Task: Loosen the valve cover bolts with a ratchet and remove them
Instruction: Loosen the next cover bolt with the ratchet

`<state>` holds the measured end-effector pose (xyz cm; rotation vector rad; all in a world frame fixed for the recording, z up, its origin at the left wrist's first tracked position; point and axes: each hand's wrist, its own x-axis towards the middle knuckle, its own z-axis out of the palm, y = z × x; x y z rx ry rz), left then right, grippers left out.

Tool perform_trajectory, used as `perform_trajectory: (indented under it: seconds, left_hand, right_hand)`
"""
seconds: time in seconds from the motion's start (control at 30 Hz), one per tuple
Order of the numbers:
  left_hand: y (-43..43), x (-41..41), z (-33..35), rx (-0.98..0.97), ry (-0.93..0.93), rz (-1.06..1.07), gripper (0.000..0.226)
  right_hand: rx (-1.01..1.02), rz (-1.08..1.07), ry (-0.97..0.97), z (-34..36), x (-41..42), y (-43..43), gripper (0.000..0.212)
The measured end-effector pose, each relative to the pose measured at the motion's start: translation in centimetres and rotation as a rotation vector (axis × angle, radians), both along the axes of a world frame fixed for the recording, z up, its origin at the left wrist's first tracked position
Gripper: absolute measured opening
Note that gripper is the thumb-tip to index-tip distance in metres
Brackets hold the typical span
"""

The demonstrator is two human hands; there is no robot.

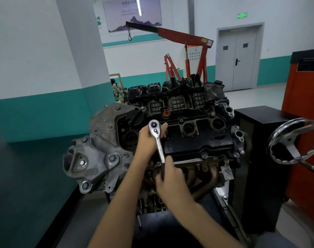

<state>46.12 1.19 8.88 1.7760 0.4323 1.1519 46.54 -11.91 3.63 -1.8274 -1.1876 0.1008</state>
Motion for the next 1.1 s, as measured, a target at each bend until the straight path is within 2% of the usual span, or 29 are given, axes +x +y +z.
perform_trajectory:
  seconds: [0.07,0.17,0.23,0.3,0.33,0.4,0.47,0.57,0.63,0.73,0.83,0.9,1.0,1.07,1.1]
  left_hand:
    - [0.4,-0.3,0.8,0.078,0.048,-0.055,0.034]
    - [0.2,0.0,1.7,0.145,0.122,-0.101,0.03]
    - [-0.3,0.3,1.3,0.114,0.091,-0.092,0.028]
    - [-0.5,0.3,0.6,0.052,-0.009,-0.038,0.03]
    - [-0.5,0.3,0.2,0.026,-0.059,-0.006,0.033]
    - [-0.7,0.5,-0.1,-0.015,-0.116,0.017,0.033]
    - [-0.8,0.9,-0.3,-0.045,-0.12,0.021,0.03]
    - [-1.1,1.2,-0.2,-0.052,-0.09,0.038,0.045]
    - [-1.2,1.2,-0.2,-0.046,-0.119,0.024,0.045]
    - [-1.6,1.0,-0.1,-0.042,-0.178,0.003,0.043]
    - [-1.1,0.8,0.2,-0.024,-0.102,0.02,0.043]
    - [-0.9,0.8,0.5,0.01,-0.049,-0.001,0.044]
    - [-1.0,1.0,0.9,0.049,-0.011,0.0,0.042]
    - [-0.8,0.8,0.8,0.015,-0.033,0.016,0.033]
    - [-0.8,0.6,0.6,-0.018,-0.054,0.027,0.029]
  right_hand:
    - [-0.117,0.08,-0.143,1.6,3.9,-2.1,0.025]
    - [-0.309,0.138,-0.497,6.4,11.1,-4.2,0.019]
    - [-0.44,0.12,-0.817,10.7,14.7,-3.7,0.022]
    - [-0.467,0.114,-1.044,13.2,15.9,-2.4,0.029]
    - [-0.442,0.102,-1.072,13.3,15.9,-2.1,0.029]
    - [-0.363,0.06,-0.959,11.4,14.5,-2.5,0.021]
    - [-0.251,0.056,-0.662,7.1,11.9,-3.5,0.021]
    - [-0.055,0.002,-0.248,1.7,5.6,-3.1,0.02]
    - [0.044,-0.054,-0.105,-0.2,1.4,-1.1,0.017]
    - [0.098,-0.072,0.048,-0.8,-1.7,0.7,0.024]
    - [-0.048,0.009,-0.086,0.7,2.0,-1.4,0.03]
    - [-0.181,0.069,-0.315,3.1,7.2,-3.4,0.027]
    - [-0.408,0.055,-0.769,9.4,13.6,-4.1,0.024]
    - [-0.43,0.067,-0.978,12.0,14.9,-2.9,0.031]
    - [-0.408,0.053,-1.002,12.2,14.7,-2.5,0.031]
